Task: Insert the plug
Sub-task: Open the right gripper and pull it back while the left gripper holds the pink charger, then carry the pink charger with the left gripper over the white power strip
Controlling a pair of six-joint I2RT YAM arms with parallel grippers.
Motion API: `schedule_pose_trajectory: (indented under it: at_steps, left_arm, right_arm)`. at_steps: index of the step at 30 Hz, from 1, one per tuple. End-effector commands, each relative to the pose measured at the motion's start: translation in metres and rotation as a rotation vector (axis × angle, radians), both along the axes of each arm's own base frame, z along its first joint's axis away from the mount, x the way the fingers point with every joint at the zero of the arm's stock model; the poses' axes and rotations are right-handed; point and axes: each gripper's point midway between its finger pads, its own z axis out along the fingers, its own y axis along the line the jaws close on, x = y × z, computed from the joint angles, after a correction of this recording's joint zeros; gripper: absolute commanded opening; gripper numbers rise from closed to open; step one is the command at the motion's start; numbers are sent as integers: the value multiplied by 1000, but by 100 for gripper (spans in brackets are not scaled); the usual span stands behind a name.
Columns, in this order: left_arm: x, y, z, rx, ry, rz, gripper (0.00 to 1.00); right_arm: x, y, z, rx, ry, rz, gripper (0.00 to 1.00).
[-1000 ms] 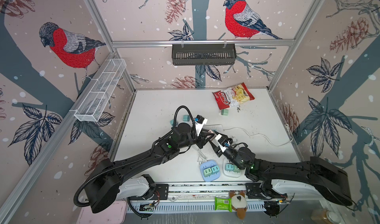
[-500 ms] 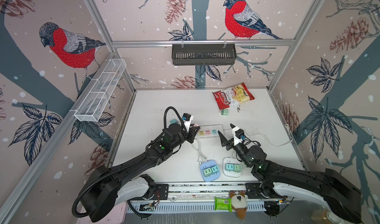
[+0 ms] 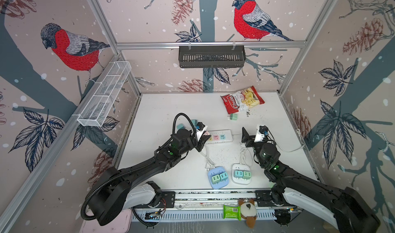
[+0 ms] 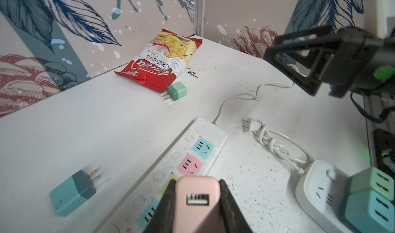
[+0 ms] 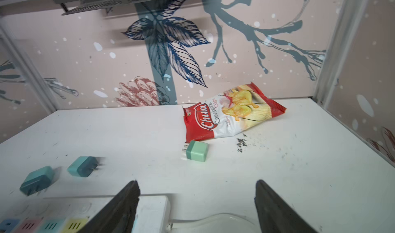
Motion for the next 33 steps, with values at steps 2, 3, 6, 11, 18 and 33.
schedule_pose_trajectory:
  at_steps: [2,3,6,11,18,33]
  left_arm:
    - [-10,-19,1,65,-113,-137,0]
    - [-9,-21,-1,75,-109,-136,0]
    - [-7,-26,-7,100,-104,-139,0]
    - [-15,-34,-18,155,-129,-179,0]
    - [-10,-40,-29,209,-127,-195,0]
    - [-11,-61,-59,282,-93,-331,0]
  right_arm:
    - [4,-27,-12,56,58,-112,86]
    - [5,-30,-13,66,60,-123,86]
    - [5,-32,-12,67,68,-126,86]
    - [2,-49,-13,70,97,-223,87]
    - [-3,-58,-14,115,60,-240,95]
    - [-4,-75,-18,199,56,-238,96]
